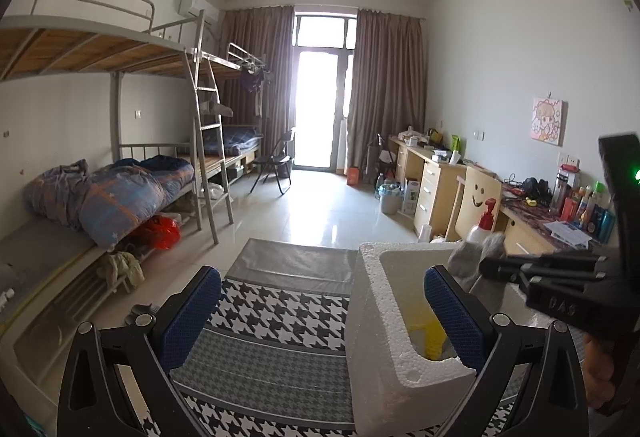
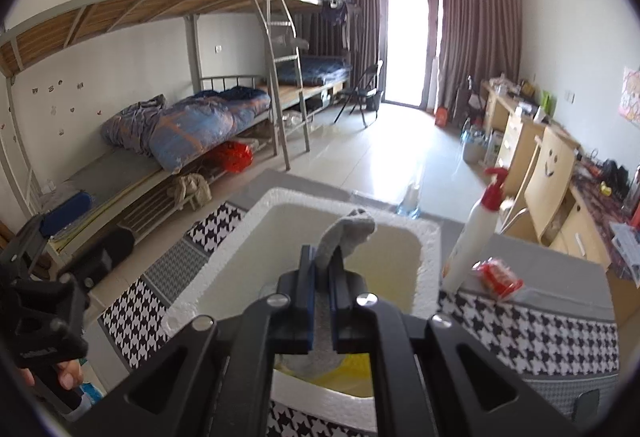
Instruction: Organize soft objects
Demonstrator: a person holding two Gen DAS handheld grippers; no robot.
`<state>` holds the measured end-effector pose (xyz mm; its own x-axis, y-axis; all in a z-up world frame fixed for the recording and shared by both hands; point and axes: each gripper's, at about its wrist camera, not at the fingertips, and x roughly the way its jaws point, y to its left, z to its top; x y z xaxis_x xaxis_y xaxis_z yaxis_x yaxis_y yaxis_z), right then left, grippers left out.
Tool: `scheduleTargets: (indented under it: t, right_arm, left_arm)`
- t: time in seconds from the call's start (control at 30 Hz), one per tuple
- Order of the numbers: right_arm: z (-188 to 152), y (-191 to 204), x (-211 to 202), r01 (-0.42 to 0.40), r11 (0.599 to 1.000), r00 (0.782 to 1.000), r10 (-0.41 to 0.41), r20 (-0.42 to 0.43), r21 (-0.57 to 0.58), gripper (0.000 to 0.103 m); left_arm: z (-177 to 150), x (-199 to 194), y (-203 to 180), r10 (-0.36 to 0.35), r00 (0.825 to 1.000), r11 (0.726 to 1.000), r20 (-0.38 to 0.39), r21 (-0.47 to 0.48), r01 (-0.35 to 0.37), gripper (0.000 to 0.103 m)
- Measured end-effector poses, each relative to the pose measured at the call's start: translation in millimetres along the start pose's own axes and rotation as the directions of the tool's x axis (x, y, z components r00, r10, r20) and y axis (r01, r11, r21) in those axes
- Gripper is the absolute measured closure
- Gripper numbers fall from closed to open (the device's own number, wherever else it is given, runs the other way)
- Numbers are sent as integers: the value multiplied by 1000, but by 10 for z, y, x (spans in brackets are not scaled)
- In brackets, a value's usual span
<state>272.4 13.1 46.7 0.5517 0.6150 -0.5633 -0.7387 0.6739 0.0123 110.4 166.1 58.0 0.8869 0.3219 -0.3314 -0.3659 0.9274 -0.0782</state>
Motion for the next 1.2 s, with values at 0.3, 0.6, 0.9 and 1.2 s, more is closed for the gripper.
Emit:
scheduleTargets:
  t: [0.3, 0.6, 0.9, 1.2]
  right_arm:
    - [-125, 48, 110, -24, 1000, 999, 24, -33, -13, 33]
    - [-188, 21, 76, -37, 999, 999, 37, -39, 16, 32]
    - [-186, -4, -161, -12, 1000, 1000, 12, 20, 10, 32]
    - [-230, 25, -424, 34, 999, 995, -36, 98, 22, 26]
  left_arm:
    - [-14, 24, 2, -9, 1000, 1000, -8, -3, 9, 1]
    - [2, 10, -7, -11, 1000, 1000, -7, 4, 11, 1]
    - [23, -99, -111, -26, 1000, 999, 9, 24, 26, 1]
    - [71, -235, -204, -47, 998, 998, 30, 40, 46, 1]
